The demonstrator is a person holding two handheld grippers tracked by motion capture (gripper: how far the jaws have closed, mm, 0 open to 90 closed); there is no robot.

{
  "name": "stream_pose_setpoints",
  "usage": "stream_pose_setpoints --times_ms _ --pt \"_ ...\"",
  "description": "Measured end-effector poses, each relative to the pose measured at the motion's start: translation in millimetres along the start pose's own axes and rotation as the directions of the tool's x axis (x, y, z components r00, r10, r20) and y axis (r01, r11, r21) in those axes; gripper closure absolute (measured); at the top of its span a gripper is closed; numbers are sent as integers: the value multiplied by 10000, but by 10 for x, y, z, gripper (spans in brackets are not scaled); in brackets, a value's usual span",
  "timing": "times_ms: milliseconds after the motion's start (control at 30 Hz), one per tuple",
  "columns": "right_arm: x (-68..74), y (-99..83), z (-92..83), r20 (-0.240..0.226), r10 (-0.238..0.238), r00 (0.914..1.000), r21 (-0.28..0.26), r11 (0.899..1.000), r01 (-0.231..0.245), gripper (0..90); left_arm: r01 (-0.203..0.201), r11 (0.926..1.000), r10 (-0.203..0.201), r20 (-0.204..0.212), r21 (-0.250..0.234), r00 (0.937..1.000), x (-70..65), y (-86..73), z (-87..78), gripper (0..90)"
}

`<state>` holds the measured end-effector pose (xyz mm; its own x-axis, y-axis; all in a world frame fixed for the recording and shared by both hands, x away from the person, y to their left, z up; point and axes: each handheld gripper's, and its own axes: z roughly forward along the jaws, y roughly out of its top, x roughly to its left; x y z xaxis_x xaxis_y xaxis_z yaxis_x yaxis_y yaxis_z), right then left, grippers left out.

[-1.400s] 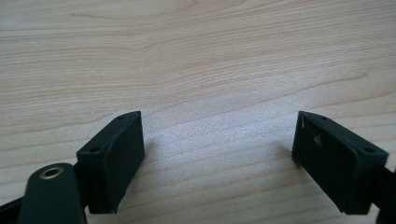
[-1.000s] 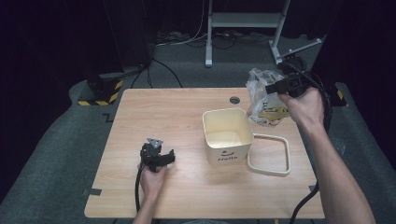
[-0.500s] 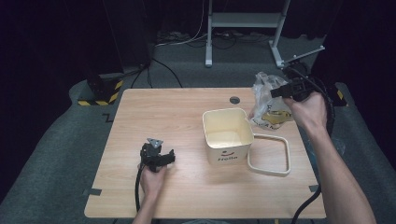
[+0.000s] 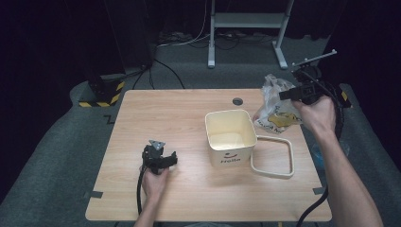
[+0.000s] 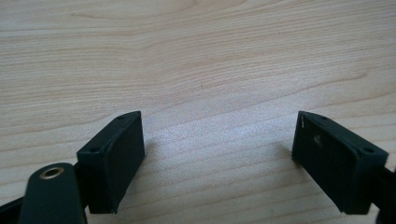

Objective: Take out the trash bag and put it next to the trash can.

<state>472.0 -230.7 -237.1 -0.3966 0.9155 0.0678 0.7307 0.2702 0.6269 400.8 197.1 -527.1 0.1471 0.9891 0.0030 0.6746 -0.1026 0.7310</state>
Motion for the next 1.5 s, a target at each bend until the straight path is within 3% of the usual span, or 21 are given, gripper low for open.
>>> stream_pose_setpoints --times_ms 233,567,600,1067,1500 --pt "-1 -8 26 203 -233 9995 112 9997 231 900 -36 10000 36 49 -20 10000 -3 2 1 181" --pt "-29 -22 29 120 -199 9997 26 9998 199 900 -54 10000 54 77 -41 10000 -5 2 2 185" --pt "-20 -35 33 426 -368 9984 149 9992 361 900 -56 10000 57 76 -44 10000 -5 2 2 185" --pt "-80 -68 29 351 -205 9992 139 9997 201 900 -81 10000 81 71 11 9999 -3 2 -1 185" --pt "-119 -77 256 593 -301 9978 672 9974 261 900 -78 10000 78 72 -3 9999 -2 6 3 190"
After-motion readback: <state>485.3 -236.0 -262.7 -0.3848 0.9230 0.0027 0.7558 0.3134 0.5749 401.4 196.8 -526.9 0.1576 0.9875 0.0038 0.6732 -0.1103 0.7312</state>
